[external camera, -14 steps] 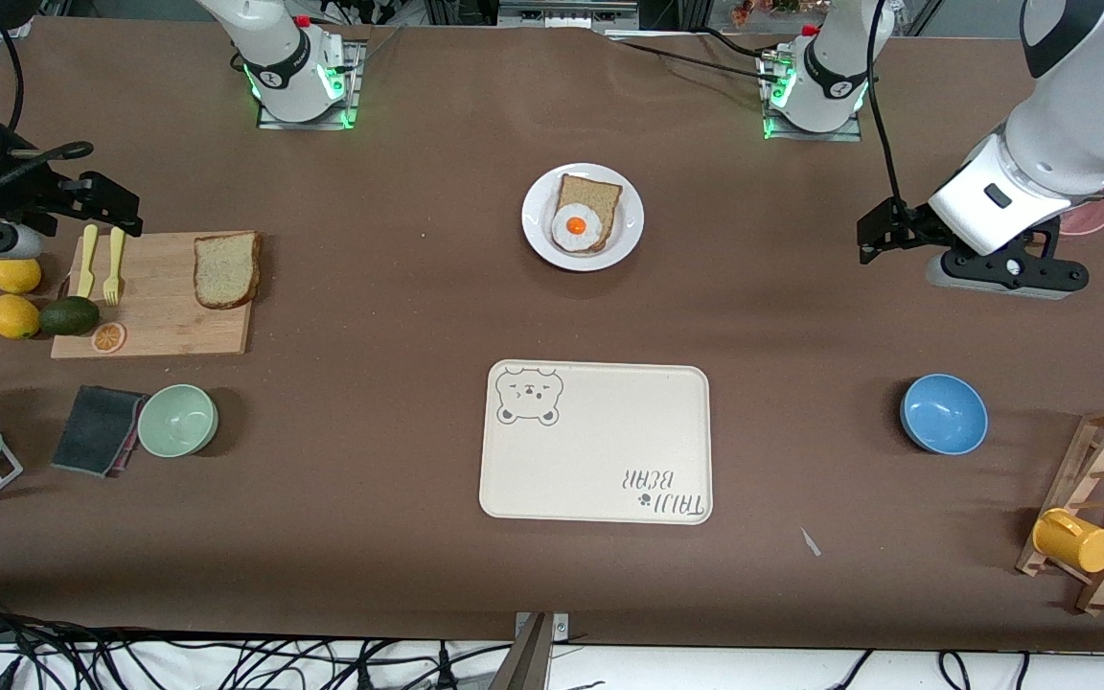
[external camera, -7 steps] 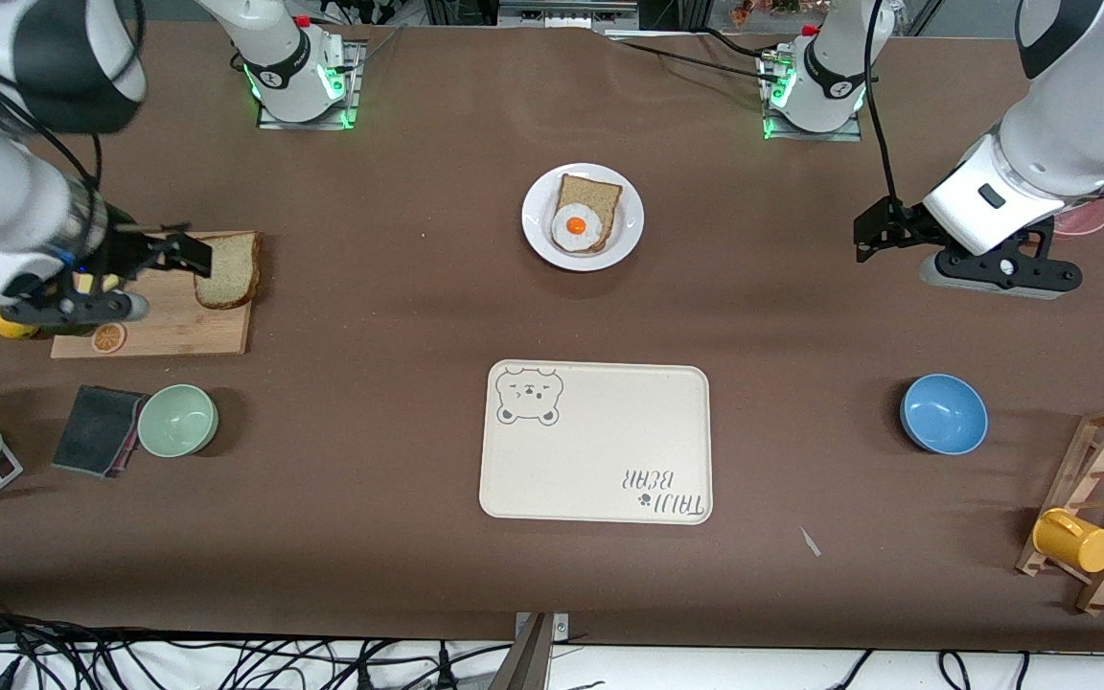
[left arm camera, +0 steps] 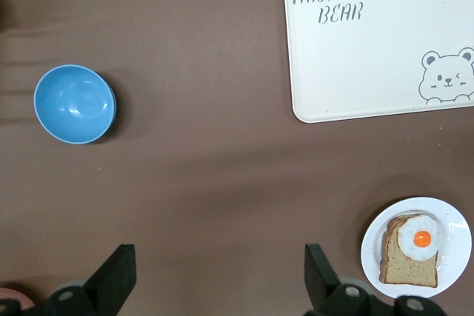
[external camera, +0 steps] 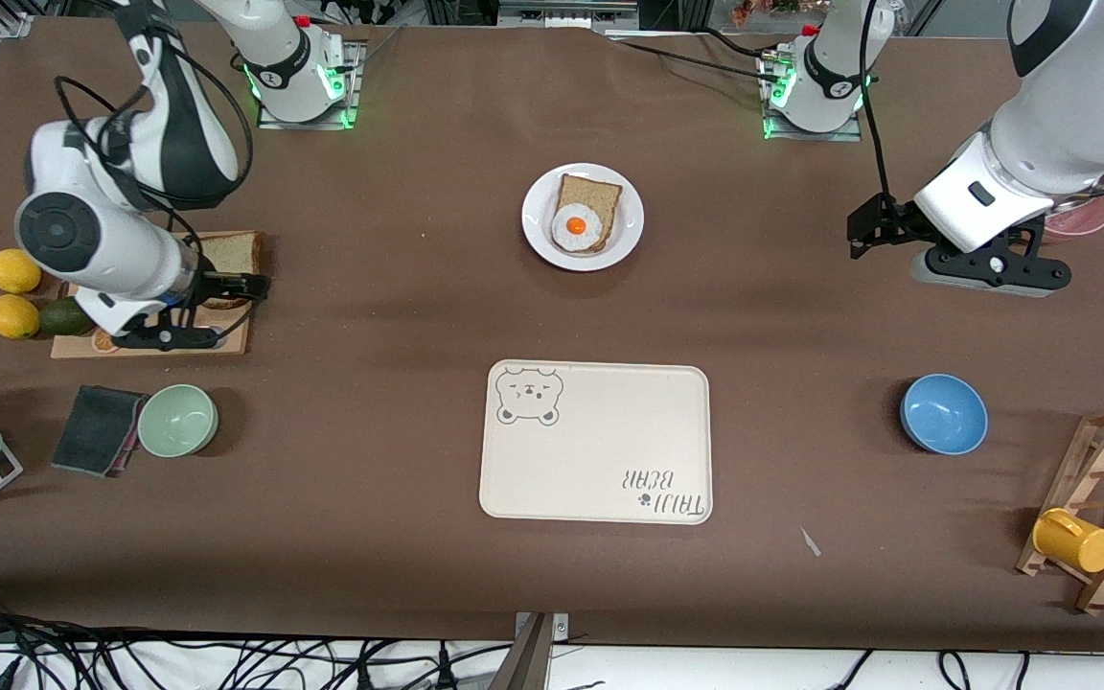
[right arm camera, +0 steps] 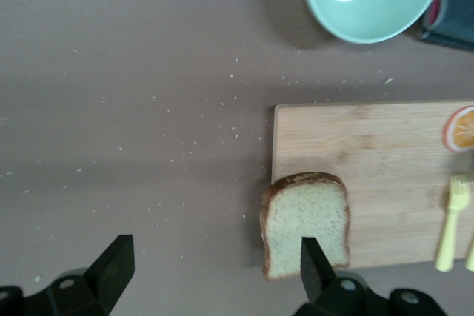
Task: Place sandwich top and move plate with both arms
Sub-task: 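Reach the right gripper to the bread slice on the cutting board, then grasp the bread slice with the right gripper and lift it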
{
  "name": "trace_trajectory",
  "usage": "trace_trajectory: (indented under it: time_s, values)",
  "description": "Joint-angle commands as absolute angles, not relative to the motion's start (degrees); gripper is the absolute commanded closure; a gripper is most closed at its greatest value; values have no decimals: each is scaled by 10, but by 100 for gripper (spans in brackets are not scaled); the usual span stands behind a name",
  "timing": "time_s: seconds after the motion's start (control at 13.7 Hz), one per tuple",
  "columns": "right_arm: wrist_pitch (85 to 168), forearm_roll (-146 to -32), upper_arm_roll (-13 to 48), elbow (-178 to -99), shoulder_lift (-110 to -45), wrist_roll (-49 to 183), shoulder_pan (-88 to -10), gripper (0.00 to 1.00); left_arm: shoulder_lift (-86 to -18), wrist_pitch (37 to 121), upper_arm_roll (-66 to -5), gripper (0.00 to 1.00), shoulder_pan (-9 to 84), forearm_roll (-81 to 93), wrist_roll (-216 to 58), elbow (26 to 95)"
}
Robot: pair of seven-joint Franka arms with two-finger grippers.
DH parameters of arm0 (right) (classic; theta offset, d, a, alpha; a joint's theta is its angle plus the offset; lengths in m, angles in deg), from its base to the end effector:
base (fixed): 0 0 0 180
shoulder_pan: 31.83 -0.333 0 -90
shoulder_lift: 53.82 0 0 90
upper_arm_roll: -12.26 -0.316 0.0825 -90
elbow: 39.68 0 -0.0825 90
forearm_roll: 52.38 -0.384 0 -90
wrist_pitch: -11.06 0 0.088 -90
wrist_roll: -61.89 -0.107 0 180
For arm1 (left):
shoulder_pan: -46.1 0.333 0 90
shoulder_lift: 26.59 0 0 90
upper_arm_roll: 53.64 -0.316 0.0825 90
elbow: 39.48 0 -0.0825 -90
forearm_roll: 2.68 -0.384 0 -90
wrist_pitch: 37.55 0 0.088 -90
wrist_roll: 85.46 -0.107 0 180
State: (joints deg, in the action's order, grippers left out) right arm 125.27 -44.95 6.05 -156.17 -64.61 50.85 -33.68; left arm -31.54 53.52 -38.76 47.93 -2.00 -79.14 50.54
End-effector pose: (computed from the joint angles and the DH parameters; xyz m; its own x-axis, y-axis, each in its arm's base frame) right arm 0.5533 0.0692 0.3377 0.9784 0.0017 -0.2066 0.0280 -0.9918 0.1248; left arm 0.5651 -0.1261 0.5785 0.9908 -0.1170 -0.0685 -0.1154 -0.9930 0.0266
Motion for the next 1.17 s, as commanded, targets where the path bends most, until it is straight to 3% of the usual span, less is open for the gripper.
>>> trace_trajectory:
  time_s: [0.0,0.15,0.44,1.1]
  values:
    - [1313,-409,59,-1642,-629,461,-340,1,-313,528,-388,0,479,-8,-789,501]
    - [1345,-389,59,-1687,-630,423,-340,1,-314,529,-388,0,479,-8,-789,501]
    - [1344,-357,64,-1688,-673,413,-339,2,-314,529,-388,0,479,-8,-790,501]
    - [1322,-281,65,-1682,-729,346,-336,28,-314,530,-388,0,479,-7,-790,500]
